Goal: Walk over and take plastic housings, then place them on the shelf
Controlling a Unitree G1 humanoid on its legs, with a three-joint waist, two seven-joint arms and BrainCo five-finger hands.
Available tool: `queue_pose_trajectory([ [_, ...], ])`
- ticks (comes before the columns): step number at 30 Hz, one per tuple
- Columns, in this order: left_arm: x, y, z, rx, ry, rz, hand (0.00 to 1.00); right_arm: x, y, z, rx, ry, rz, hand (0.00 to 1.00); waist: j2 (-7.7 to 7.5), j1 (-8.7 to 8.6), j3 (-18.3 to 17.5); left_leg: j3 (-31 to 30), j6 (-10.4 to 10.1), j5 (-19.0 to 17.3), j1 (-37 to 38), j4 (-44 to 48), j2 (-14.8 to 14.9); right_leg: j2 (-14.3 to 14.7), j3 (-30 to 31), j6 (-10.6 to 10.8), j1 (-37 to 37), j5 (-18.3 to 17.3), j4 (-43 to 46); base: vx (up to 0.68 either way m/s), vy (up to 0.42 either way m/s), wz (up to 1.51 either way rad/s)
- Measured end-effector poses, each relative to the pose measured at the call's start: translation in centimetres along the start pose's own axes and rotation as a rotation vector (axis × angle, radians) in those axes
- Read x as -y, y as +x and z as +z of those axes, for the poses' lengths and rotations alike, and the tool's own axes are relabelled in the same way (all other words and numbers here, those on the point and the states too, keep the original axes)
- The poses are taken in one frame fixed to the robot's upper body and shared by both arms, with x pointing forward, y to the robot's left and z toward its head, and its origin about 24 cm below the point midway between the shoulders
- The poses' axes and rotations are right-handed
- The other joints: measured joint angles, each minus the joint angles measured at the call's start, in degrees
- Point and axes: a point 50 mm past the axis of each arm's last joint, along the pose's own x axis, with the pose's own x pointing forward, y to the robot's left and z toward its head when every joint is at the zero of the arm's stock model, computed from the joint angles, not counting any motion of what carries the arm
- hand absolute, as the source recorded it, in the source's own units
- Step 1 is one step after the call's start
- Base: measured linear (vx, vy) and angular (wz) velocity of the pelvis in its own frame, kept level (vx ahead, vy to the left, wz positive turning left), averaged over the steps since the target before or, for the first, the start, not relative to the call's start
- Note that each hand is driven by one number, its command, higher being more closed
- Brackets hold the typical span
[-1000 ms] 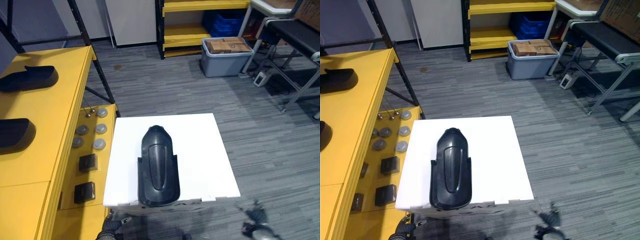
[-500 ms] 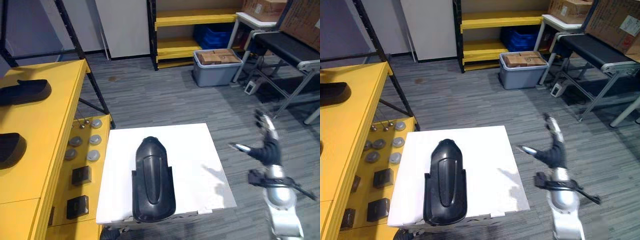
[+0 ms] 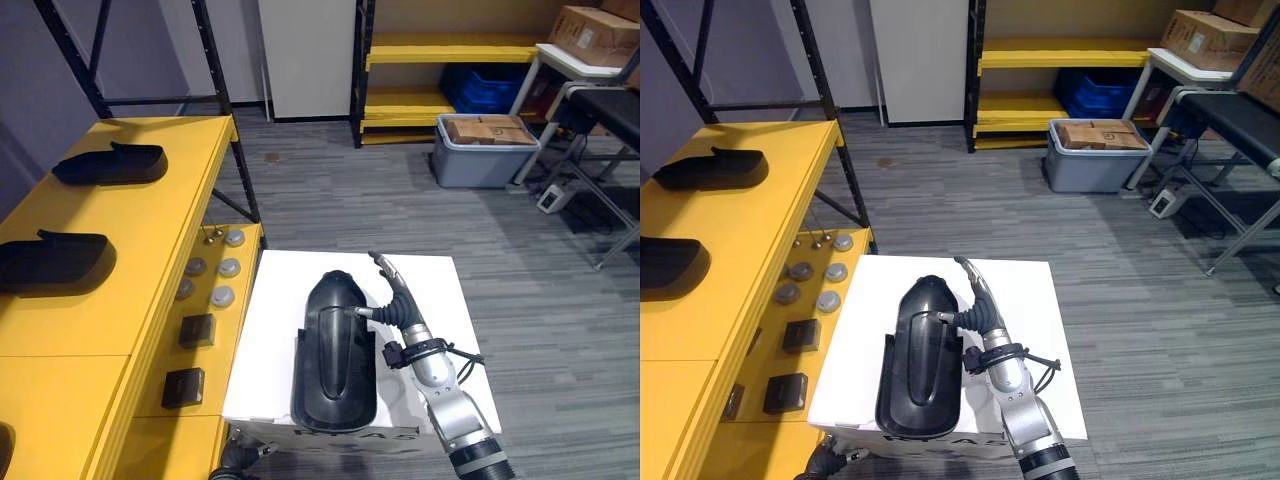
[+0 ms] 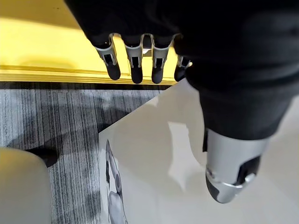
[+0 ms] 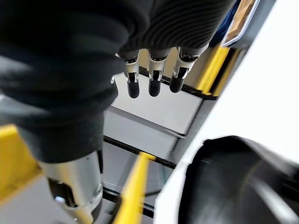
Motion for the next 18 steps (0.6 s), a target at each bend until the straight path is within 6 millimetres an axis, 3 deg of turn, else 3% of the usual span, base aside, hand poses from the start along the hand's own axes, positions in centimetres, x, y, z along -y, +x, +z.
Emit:
queue_pose_trajectory([
  [6,0.7,-0.1,0.3,0.002,-0.009,-0.002,0.0,-2.1,-0.4,-2.4,-0.159,-0.102,0.036,0.0,-0.28,-0.01,0.68,-1.08,0.38,1.74,-0.76,-1.3,-0.19,-0.07,-0.4,0.08,-0.61,2.18,-1.32,-0.11,0.024,0.04],
  [10,0.8,-0.1,0.3,0.001,-0.004,0.006,0.0,-2.4,-0.6,-3.7,-0.24,-0.207,0.031,0.0,-0.16,-0.01,1.02,-2.14,0.64,2.9,-0.87,-3.91,0.1,0.32,-1.26,-0.14,-0.92,4.19,-3.12,-0.15,0.021,0.11],
  [18,0.7,0.1,0.5,-0.003,0.001,0.018,0.0,-2.4,-1.3,-4.2,-0.274,-0.281,-0.006,0.0,-0.25,-0.03,1.58,-1.88,0.4,4.31,-0.71,-6.18,0.54,0.77,-1.28,-0.16,-0.47,7.29,-6.14,-0.11,0.018,-0.02],
])
